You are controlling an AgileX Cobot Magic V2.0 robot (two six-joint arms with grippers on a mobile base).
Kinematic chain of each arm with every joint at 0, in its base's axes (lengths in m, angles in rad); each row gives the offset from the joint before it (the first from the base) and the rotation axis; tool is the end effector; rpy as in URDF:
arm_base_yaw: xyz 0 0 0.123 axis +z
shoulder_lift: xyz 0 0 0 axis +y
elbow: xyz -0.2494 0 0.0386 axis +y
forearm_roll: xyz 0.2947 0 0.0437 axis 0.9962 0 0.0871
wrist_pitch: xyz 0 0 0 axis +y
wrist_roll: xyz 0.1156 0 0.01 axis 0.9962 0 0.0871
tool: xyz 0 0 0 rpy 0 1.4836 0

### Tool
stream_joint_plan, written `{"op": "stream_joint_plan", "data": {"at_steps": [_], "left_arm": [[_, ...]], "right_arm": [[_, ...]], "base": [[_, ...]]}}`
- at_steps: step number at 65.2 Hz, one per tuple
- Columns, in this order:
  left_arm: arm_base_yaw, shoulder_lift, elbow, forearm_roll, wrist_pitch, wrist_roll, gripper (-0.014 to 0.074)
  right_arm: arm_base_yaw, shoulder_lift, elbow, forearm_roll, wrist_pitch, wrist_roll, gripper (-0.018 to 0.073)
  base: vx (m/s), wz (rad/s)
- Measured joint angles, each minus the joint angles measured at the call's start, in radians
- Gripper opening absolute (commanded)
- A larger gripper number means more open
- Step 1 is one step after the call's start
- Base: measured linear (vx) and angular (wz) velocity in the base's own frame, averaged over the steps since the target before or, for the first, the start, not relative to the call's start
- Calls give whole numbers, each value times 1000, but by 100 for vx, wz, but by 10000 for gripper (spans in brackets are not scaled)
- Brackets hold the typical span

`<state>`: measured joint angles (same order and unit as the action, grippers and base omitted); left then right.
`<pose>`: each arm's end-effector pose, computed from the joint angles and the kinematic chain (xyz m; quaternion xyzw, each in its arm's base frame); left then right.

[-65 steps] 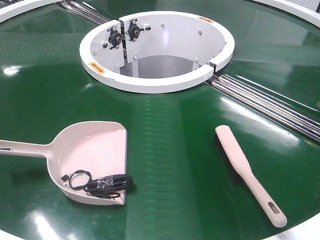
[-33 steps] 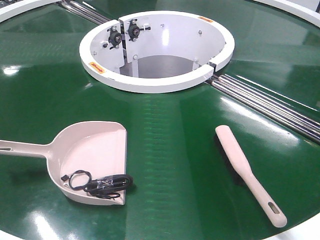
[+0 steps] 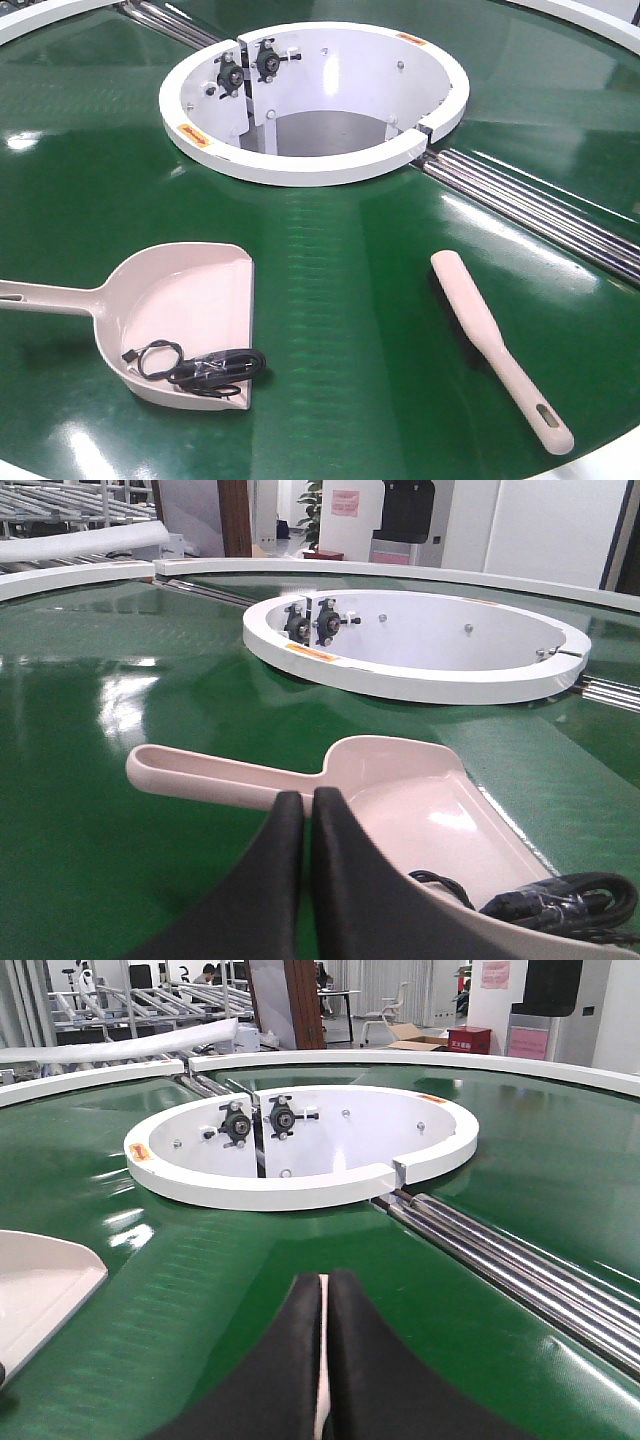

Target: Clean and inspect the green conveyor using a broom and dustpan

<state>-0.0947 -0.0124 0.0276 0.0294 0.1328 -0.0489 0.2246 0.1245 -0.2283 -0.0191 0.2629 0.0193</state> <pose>0.1606 -0.0148 0.1906 0.0259 0.7278 -0.0378 0.6843 0.1577 0.0354 0.2578 -0.0800 0.7277 0.0748 0.6771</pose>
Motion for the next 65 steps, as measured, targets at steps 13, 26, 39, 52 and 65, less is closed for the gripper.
{"op": "stream_joint_plan", "data": {"at_steps": [13,26,39,52,65], "left_arm": [[0,0,0,0,0,0,-6],[0,0,0,0,0,0,-6],[0,0,0,0,0,0,-6],[0,0,0,0,0,0,-6],[0,0,0,0,0,0,-6]], "right_arm": [[0,0,0,0,0,0,-8],[0,0,0,0,0,0,-8],[-7,0,0,-25,0,-19,-8],[-154,0,71,-66,-57,-32,-8],[-165,-29,186,-95,-123,-34,-8]], "base": [[0,0],[0,0],[0,0],[0,0],[0,0]]}}
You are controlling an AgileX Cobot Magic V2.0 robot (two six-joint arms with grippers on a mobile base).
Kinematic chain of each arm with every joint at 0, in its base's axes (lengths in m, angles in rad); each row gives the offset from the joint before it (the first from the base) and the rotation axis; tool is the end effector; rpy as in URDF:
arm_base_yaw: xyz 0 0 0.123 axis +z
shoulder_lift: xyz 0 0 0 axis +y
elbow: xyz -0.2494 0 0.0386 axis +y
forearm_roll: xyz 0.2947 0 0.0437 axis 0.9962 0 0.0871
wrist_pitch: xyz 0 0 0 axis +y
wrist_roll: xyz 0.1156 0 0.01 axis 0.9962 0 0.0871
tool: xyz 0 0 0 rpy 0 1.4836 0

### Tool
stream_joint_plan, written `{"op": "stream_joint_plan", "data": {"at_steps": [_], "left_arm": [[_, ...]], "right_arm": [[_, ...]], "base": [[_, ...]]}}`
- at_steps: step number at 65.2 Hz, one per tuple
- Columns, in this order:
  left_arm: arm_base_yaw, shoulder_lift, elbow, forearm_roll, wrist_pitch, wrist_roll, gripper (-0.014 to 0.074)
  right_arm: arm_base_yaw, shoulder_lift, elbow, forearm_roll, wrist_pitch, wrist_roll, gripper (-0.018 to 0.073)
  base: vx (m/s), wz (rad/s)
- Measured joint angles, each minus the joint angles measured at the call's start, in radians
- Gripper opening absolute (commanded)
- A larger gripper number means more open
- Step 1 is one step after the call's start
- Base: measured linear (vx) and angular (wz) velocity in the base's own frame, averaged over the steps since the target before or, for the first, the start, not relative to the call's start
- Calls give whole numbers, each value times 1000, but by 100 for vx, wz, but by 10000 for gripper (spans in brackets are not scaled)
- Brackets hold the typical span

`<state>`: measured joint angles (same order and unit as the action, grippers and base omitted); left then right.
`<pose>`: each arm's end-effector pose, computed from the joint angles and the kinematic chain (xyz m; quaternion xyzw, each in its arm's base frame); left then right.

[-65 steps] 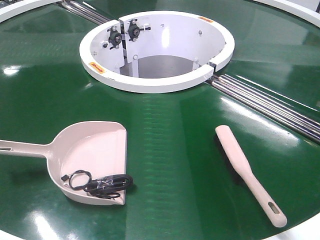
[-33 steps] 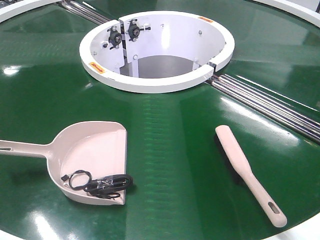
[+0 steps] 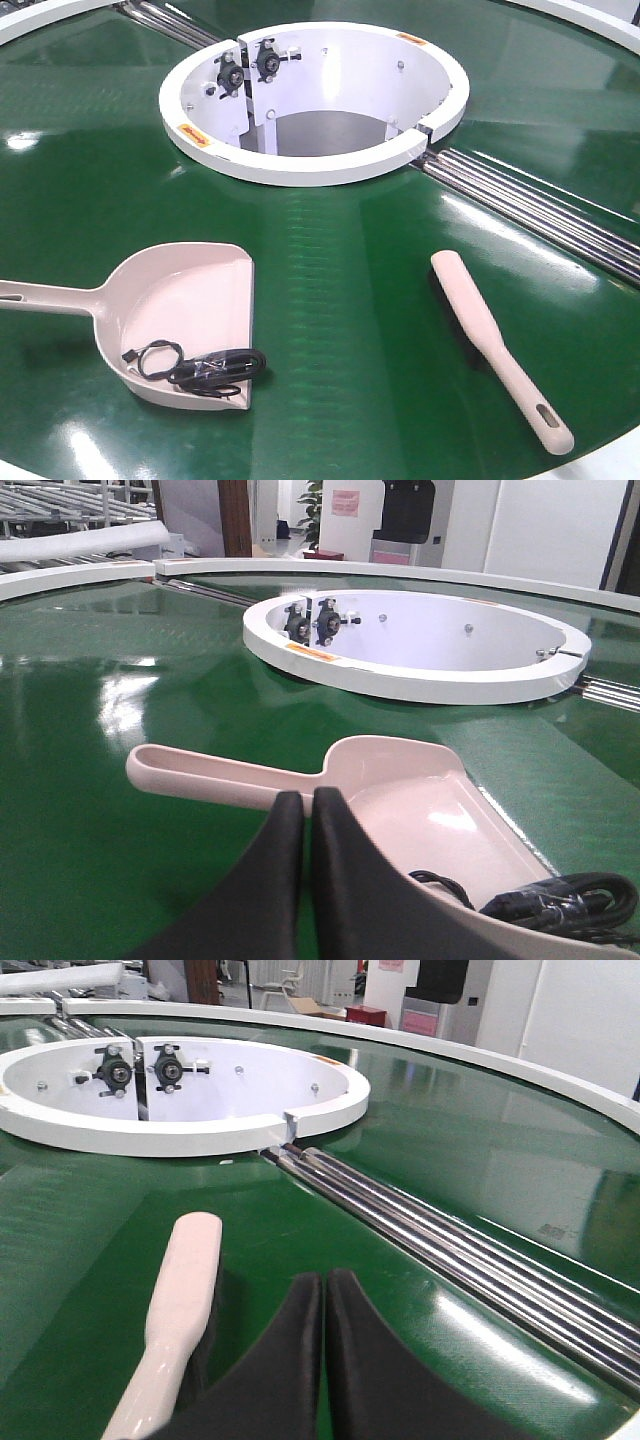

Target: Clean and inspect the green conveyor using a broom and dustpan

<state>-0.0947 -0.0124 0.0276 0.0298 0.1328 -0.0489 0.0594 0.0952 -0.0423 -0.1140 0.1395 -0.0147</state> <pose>0.1606 -0.0148 0.1906 0.0261 0.7278 -0.0376 0.6843 0.1672 0.0081 0.2010 -0.0641 0.7402 -0.0287 0.6687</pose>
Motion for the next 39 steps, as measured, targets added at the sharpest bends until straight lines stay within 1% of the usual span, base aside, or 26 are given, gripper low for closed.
{"op": "stream_joint_plan", "data": {"at_steps": [10,19,27,39], "left_arm": [[0,0,0,0,0,0,-6],[0,0,0,1,1,0,-6],[0,0,0,1,1,0,-6],[0,0,0,1,1,0,-6]], "right_arm": [[3,-100,68,-3,-70,-1,-8],[3,-106,70,-2,-97,-1,-8],[3,-107,70,28,-125,-1,-8],[3,-107,70,42,-132,-1,-8]], "base": [[0,0],[0,0],[0,0],[0,0]]}}
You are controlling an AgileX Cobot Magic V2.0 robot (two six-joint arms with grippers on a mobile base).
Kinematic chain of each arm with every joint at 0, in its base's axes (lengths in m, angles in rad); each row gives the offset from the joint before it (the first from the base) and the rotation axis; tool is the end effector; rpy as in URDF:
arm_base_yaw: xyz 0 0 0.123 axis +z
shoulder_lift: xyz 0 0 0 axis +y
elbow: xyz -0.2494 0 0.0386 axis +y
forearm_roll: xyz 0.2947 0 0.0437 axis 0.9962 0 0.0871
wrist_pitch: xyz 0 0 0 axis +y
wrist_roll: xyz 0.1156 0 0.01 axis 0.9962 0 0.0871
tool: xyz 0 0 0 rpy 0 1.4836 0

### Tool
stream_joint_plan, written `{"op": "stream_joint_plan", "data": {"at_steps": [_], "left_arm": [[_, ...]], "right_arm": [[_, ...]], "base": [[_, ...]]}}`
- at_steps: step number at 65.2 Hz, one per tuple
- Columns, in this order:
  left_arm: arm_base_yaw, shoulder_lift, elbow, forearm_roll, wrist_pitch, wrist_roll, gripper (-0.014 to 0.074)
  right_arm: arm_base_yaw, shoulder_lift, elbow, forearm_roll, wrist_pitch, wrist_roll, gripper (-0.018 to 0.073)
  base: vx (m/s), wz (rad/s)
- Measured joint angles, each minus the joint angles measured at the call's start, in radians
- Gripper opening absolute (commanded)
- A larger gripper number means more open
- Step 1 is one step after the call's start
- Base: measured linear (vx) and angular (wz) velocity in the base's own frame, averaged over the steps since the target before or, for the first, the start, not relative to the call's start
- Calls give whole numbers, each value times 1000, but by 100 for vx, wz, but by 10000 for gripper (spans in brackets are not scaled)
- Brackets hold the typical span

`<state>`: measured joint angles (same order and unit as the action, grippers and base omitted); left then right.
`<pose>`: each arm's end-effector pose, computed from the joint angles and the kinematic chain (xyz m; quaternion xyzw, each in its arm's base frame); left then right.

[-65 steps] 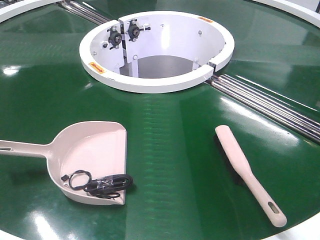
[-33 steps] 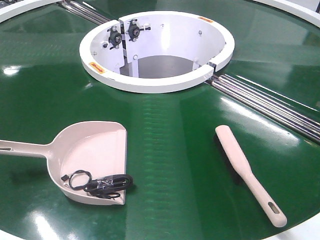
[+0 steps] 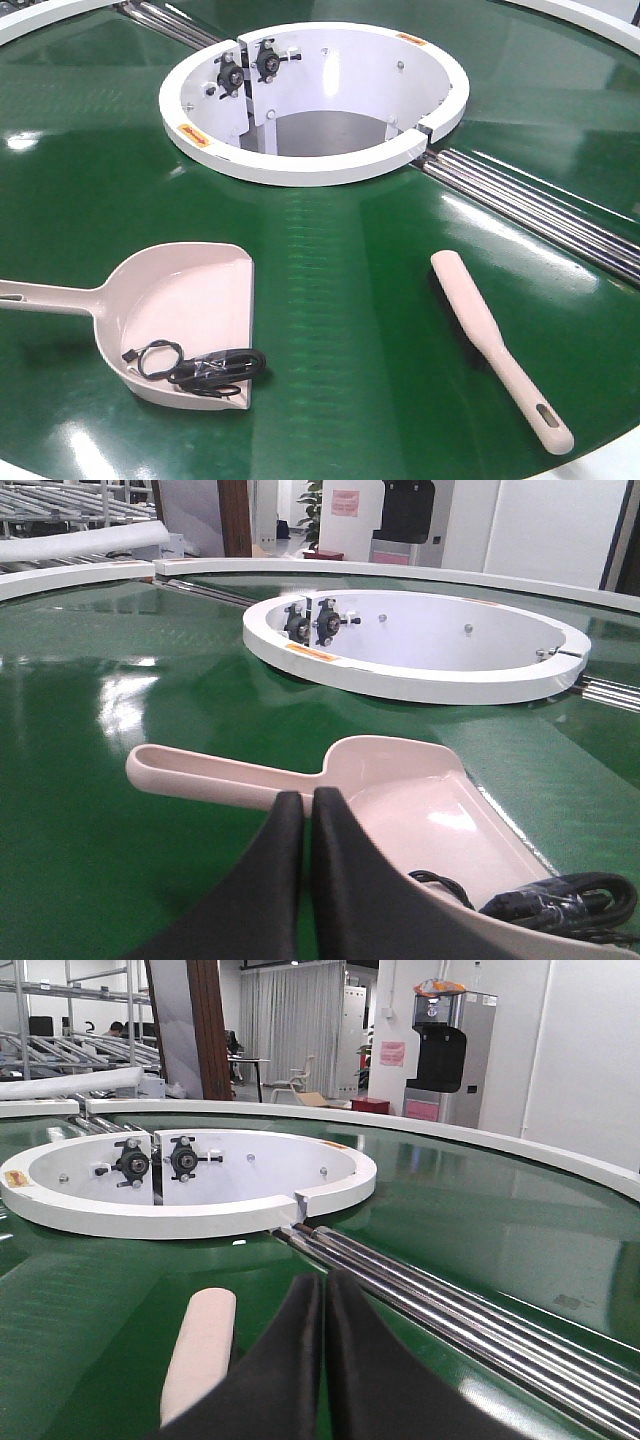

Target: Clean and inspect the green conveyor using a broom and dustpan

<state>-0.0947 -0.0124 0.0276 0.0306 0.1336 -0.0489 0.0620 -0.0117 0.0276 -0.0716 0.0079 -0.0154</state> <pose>0.1606 -0.0148 0.1905 0.0263 0.7281 -0.0373 0.6840 0.1610 0.0099 0.2049 -0.0507 0.6825 -0.0093 0.7291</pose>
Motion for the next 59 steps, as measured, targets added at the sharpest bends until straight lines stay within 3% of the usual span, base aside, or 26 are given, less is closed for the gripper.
{"op": "stream_joint_plan", "data": {"at_steps": [59], "left_arm": [[0,0,0,0,0,0,-6]], "right_arm": [[0,0,0,4,0,0,-8]], "base": [[0,0]]}}
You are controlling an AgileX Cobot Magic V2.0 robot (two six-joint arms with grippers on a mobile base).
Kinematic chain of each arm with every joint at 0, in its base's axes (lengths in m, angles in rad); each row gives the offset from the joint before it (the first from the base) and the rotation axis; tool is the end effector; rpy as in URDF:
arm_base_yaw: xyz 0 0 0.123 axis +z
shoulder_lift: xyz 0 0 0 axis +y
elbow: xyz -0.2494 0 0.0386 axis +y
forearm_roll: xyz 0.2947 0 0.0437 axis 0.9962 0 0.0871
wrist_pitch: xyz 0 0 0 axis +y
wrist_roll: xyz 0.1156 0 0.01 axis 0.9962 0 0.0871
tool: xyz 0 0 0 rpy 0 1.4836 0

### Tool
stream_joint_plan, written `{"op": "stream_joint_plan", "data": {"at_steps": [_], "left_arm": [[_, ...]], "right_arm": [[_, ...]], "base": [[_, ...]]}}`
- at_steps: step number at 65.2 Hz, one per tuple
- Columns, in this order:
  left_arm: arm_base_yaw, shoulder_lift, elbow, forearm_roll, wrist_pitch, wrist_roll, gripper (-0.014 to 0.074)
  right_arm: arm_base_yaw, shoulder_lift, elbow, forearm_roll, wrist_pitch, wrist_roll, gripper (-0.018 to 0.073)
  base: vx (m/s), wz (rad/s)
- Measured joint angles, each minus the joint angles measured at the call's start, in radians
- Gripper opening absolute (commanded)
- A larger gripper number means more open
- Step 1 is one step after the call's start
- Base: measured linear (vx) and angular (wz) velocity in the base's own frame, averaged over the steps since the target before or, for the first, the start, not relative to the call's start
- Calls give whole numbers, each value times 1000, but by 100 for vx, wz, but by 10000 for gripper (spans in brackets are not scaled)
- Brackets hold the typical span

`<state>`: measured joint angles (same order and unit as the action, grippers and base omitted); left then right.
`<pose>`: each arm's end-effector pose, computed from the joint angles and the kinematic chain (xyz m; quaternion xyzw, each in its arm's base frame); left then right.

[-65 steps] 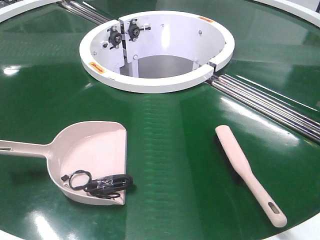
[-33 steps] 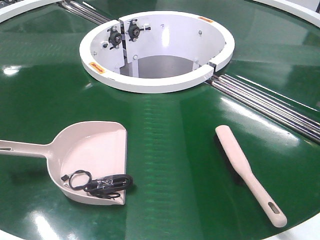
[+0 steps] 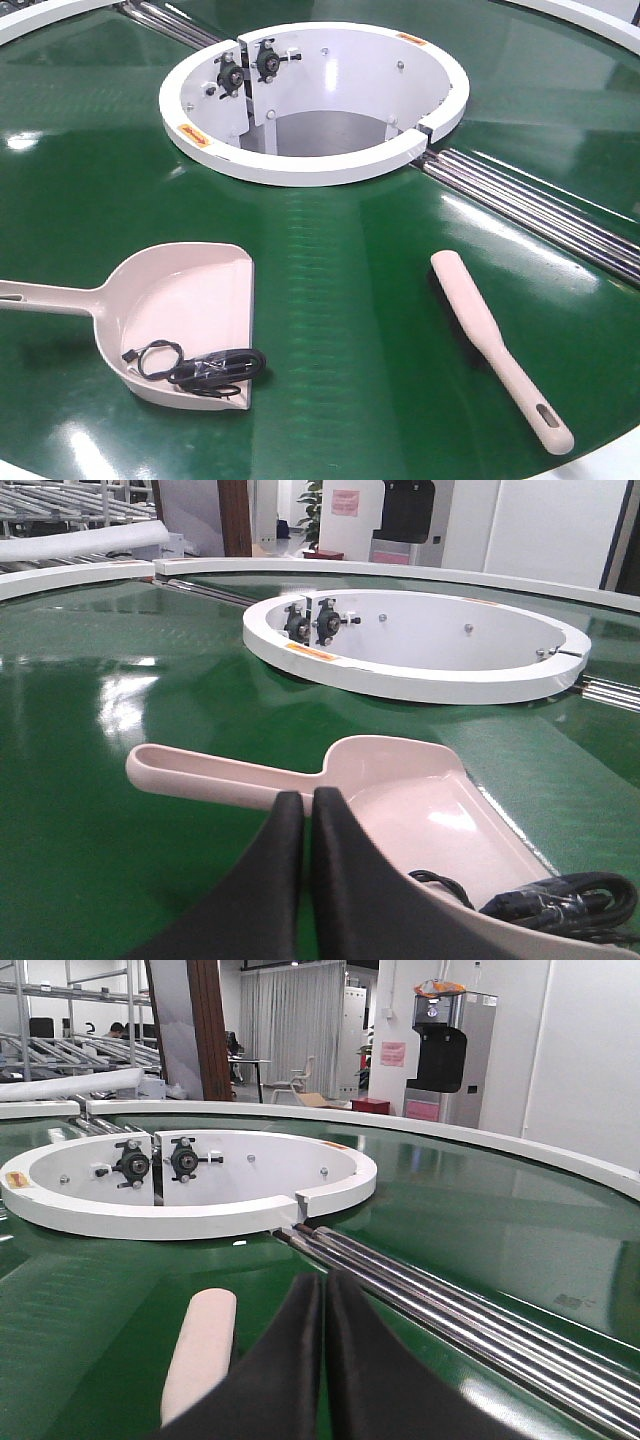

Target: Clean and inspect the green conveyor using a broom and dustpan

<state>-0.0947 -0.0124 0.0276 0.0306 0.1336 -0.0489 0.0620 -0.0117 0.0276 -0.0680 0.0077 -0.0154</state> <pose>0.1606 -0.0148 0.1905 0.0263 0.7281 -0.0373 0.6840 0.1610 0.0099 0.2050 -0.0495 0.6825 -0.0080 0.7292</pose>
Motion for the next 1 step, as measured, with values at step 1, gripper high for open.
{"op": "stream_joint_plan", "data": {"at_steps": [1], "left_arm": [[0,0,0,0,0,0,-6]], "right_arm": [[0,0,0,0,0,0,-8]], "base": [[0,0]]}}
